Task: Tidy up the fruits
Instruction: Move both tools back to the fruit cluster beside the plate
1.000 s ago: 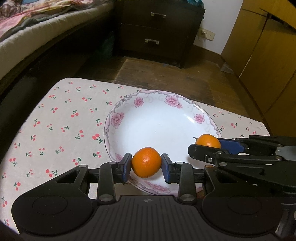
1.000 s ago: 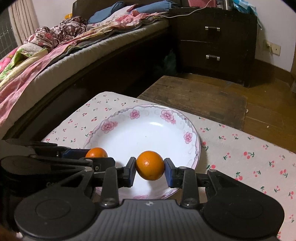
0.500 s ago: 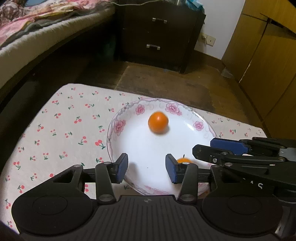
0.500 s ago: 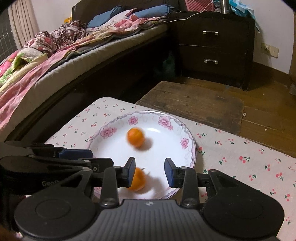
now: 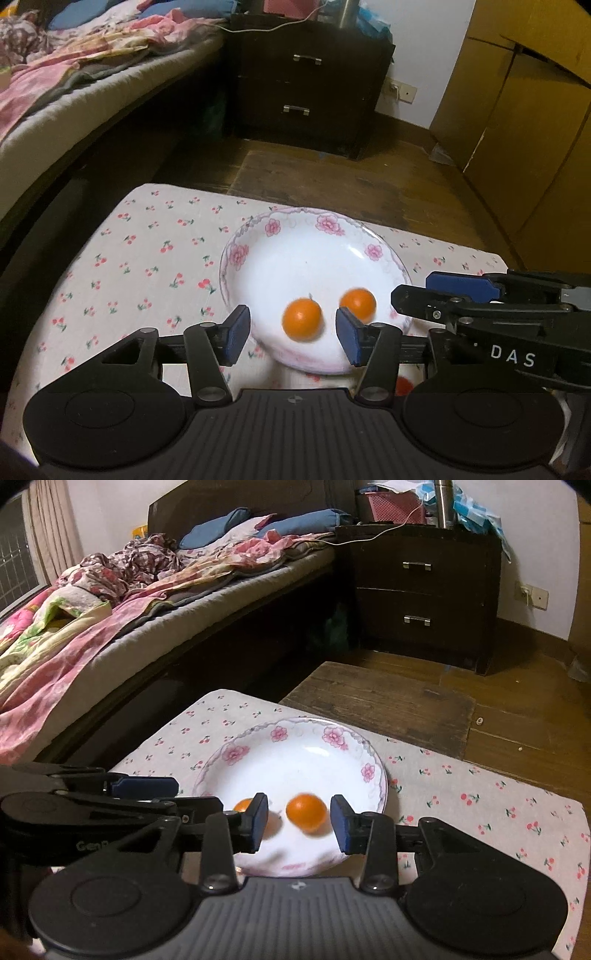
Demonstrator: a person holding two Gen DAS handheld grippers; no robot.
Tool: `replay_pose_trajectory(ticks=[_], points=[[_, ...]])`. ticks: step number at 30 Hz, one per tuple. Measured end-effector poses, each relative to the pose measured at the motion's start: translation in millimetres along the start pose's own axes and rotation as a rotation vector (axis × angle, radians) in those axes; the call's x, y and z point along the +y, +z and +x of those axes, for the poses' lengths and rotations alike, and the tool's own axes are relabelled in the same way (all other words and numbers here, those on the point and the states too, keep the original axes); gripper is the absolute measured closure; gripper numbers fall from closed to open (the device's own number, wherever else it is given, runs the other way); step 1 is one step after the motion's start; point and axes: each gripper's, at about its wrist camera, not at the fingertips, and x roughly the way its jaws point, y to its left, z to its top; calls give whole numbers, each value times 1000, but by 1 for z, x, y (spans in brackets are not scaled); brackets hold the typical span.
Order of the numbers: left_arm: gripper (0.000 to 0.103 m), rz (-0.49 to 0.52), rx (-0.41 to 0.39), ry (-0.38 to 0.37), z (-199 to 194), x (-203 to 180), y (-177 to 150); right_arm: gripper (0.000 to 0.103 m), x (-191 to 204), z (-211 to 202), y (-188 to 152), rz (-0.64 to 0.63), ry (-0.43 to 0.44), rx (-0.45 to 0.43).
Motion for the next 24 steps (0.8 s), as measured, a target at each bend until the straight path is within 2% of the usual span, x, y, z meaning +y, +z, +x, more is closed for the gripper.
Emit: replay_pose_trajectory(ticks=[16, 24], points=[[44, 12, 82, -58, -24, 3, -52, 63, 17, -42, -52, -13, -1, 87], [44, 103, 122, -121, -14, -13, -73, 62, 13, -44, -64, 11, 3, 124]])
